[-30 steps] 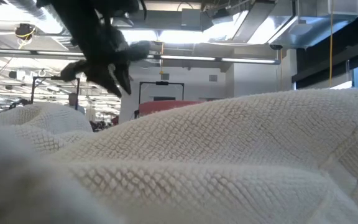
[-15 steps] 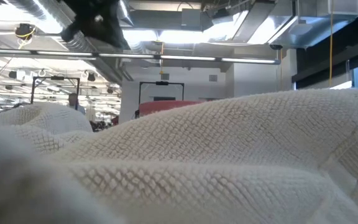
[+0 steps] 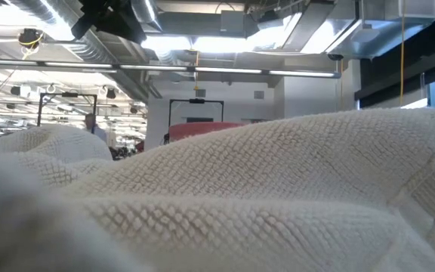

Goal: Set table place
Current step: Put the purple spoon into the pink bowl

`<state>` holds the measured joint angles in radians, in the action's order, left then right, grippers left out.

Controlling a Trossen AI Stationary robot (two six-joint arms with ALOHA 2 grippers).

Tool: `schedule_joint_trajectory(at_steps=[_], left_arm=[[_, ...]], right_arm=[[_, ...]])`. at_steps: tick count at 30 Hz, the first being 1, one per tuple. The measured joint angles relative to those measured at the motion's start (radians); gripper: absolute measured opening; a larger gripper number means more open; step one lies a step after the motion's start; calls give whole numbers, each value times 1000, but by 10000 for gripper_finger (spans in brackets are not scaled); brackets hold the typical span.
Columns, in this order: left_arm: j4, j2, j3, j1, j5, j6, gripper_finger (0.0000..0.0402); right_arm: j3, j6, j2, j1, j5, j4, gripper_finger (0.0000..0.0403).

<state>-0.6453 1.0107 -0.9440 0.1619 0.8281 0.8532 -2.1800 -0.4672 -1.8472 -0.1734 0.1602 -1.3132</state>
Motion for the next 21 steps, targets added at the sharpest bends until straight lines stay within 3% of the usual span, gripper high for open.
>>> schedule_joint_trajectory(at_steps=[3,6,13,21], left_arm=[[0,3,0,0,-32,0,28],[-3,3,0,0,-34,-1,23],[-78,3,0,0,-43,0,17],[-181,3,0,0,-68,1,46]], right_arm=[[0,-168,17,-13,60,-159,170],[1,-240,19,-48,-6,-266,170],[73,-326,11,-158,-23,-251,170],[322,-312,12,-270,12,-257,170]])
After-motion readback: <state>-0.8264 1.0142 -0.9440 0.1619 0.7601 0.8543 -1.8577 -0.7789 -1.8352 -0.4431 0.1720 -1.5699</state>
